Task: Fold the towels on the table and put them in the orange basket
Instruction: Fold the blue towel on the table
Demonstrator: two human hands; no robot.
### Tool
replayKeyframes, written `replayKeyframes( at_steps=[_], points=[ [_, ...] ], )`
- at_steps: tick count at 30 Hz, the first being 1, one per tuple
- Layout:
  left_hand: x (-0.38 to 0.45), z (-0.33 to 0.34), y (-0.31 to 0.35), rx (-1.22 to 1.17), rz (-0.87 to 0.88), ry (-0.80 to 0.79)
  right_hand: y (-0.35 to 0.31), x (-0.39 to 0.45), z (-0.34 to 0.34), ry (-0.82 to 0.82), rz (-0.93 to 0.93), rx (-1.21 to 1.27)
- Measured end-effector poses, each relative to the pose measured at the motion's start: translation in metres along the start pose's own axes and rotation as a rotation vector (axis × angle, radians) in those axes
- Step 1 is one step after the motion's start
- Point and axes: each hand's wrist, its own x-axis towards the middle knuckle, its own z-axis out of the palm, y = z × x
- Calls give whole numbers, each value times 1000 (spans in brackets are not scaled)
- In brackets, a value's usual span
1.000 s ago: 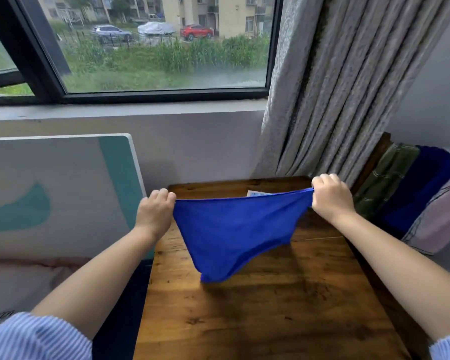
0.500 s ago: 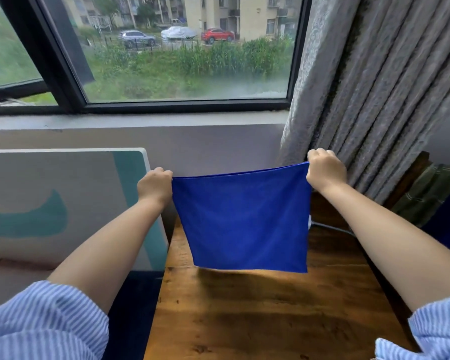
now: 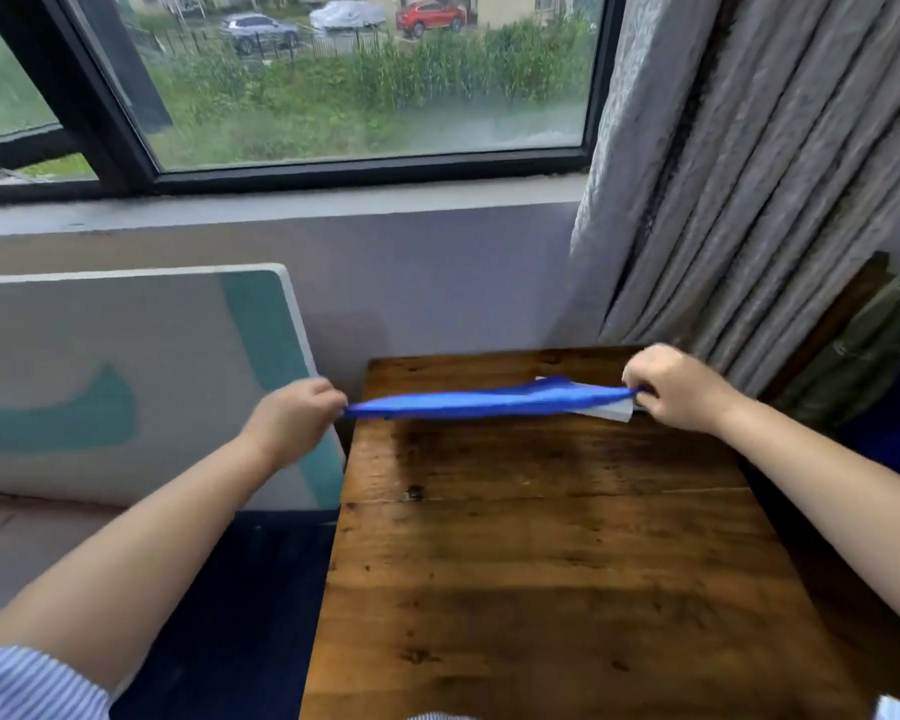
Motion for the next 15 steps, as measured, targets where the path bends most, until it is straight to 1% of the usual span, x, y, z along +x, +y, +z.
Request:
replayKeyframes(
  at_steps=[1, 4, 6, 9, 12, 15],
  points=[
    [-11, 7, 11, -35, -24, -140, -2, -11, 10, -91, -3, -12],
    [-46, 34, 37, -37, -75, -557, -11, -46, 39, -342, 3, -56],
    [-69, 46, 54, -108, -60, -729, -21, -73, 57, -484, 13, -117],
    [-104, 63, 75, -171, -51, -925, -33, -114, 84, -617, 43, -126],
    [-138, 75, 95, -229, -60, -1028, -47, -151, 106, -710, 74, -121],
    [-160, 86, 103, -263, -72, -1135, -58, -178, 119, -809, 66, -122]
  ],
)
